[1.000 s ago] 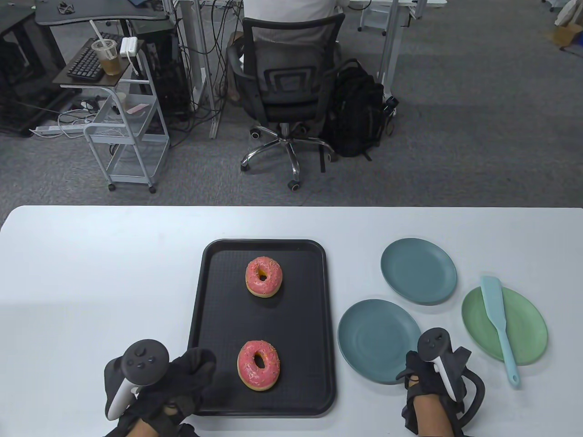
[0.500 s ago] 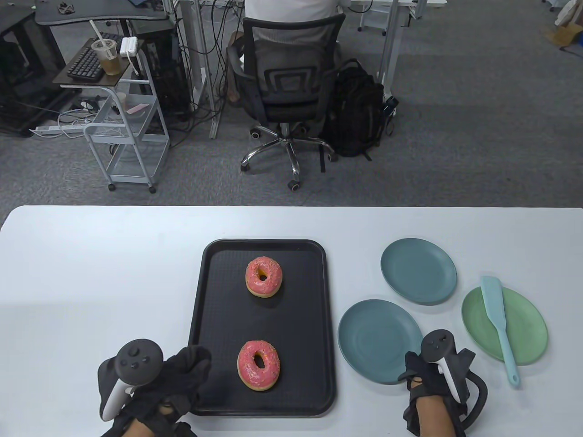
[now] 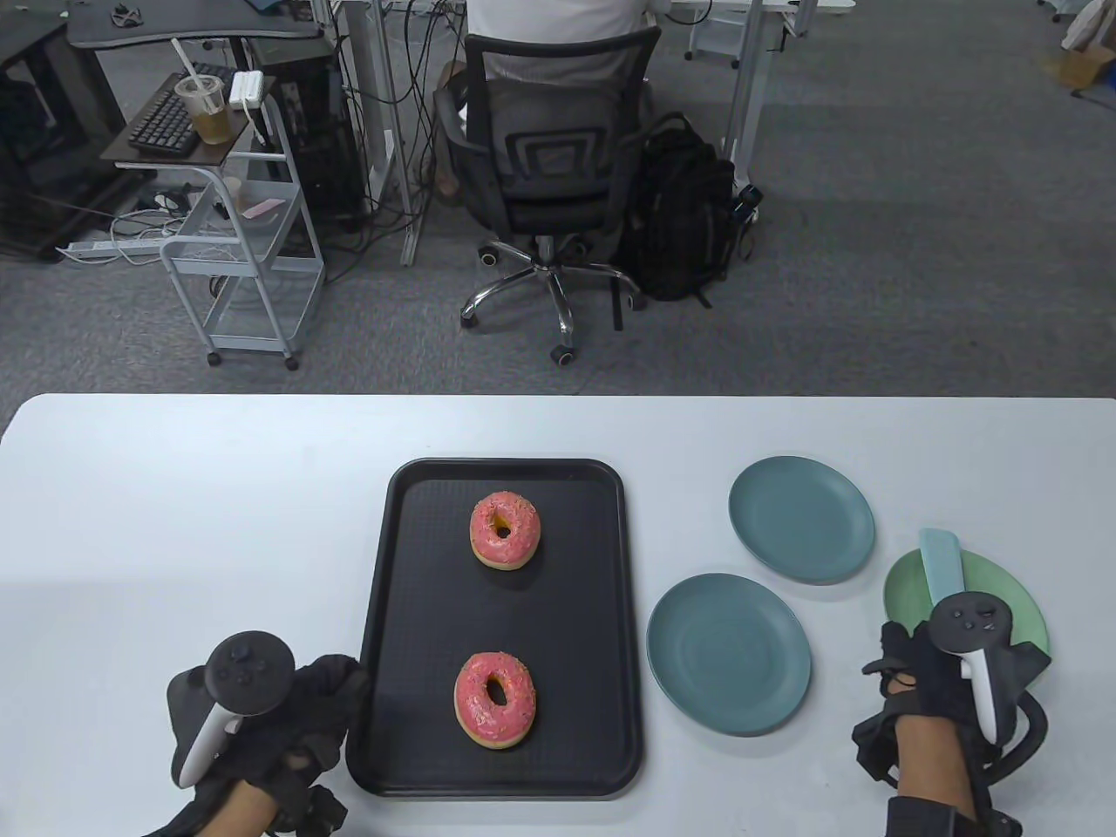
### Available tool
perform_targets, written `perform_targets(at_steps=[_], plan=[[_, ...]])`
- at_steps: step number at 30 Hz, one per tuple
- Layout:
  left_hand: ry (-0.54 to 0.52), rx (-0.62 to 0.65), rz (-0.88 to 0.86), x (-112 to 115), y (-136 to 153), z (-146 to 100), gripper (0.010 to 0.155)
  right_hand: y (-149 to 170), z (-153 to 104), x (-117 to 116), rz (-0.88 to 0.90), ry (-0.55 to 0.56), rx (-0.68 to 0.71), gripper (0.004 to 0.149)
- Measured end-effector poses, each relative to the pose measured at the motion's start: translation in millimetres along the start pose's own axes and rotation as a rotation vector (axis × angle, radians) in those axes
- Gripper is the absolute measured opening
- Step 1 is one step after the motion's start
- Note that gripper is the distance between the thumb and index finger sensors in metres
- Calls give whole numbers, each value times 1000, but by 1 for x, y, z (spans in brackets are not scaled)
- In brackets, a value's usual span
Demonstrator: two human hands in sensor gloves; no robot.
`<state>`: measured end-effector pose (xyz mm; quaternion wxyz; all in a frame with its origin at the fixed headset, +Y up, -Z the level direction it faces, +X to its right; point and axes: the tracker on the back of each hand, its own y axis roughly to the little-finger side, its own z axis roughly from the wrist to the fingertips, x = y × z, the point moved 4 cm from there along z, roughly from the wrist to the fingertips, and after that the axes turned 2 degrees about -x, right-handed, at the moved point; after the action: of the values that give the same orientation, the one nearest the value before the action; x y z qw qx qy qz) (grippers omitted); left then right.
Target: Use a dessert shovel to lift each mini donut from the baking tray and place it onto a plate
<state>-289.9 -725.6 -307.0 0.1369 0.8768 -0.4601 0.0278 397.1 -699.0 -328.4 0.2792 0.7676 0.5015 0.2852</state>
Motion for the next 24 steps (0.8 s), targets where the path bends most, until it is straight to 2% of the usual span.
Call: perform_targets(at_steps=[2,5,10,15,21,24], plan=[[8,-40,47,2,5,5,43,10,11,10,-53,27,-52,59],[7,-82,100,5,9,10,44,22,25,13,-143,55,-101,61],[38,-126,117,8,17,18,44,33,44,-9,-236,15,-123,63],[66,-144,144,14,20,22,45,34,52,-26,-274,-2,-127,64],[87,-161,170,18,21,26,47,32,55,-31,-311,55,-138,60],[93,-164,174,20,22,26,47,33,57,-31,-292,44,-147,60]])
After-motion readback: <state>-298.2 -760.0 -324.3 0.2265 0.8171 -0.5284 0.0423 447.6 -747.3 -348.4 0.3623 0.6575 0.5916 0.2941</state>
